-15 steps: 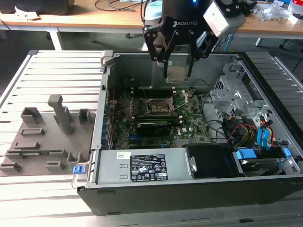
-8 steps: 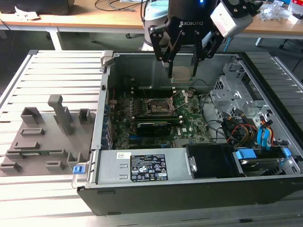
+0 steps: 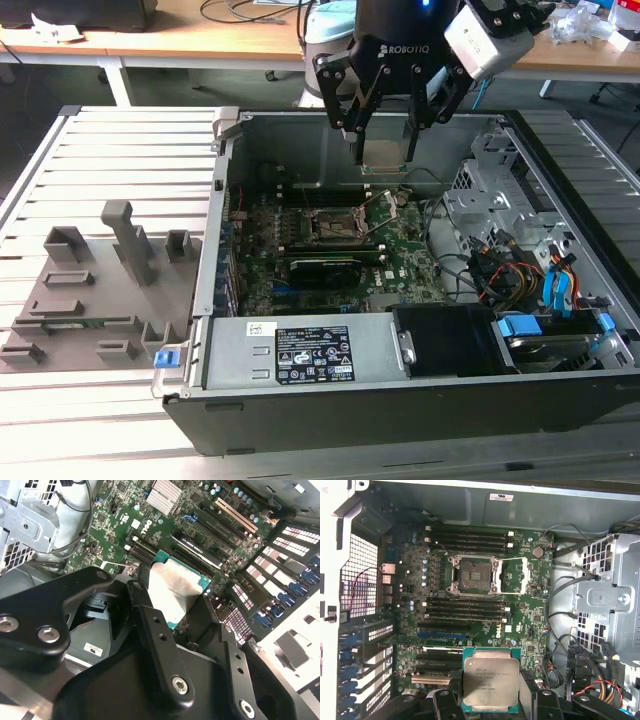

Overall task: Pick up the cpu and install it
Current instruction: 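Pick up the cpu and move it towards the insertion slot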

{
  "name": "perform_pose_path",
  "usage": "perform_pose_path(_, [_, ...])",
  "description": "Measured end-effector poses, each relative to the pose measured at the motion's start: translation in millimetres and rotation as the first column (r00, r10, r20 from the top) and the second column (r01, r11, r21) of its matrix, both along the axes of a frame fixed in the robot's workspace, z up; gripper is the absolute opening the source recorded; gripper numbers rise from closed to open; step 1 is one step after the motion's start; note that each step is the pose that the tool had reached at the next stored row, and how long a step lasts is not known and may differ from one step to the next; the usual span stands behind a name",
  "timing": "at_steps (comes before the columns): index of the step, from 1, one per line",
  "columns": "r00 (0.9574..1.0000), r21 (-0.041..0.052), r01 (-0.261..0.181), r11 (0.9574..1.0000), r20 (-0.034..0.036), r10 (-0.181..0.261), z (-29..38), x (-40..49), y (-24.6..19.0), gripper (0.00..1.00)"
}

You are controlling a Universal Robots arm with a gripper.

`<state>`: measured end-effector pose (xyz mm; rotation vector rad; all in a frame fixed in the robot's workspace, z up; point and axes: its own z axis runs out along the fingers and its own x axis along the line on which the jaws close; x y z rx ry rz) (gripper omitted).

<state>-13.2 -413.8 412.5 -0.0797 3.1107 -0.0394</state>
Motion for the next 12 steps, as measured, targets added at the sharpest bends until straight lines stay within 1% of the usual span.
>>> perform_pose_path(4, [1.0000,0.0001,0.000,1.0000,0.0000,0.000,-3.0,0.0,0.0,0.54])
perform_pose_path(6, [1.0000,0.0001,0.000,1.0000,0.0000,0.000,-6.0,0.1,0.3,0.54])
perform_pose_path(7, [1.0000,0.0002,0.000,1.0000,0.0001,0.000,-11.0,0.0,5.8,0.54])
perform_pose_path(8, [1.0000,0.0001,0.000,1.0000,0.0000,0.000,-13.7,0.0,23.5,0.54])
perform_pose_path(9, [1.0000,0.0003,0.000,1.0000,0.0000,0.000,-14.5,0.0,32.0,0.54])
perform_pose_path(12, [1.0000,0.0002,0.000,1.0000,0.0001,0.000,-16.3,0.0,50.4,0.54])
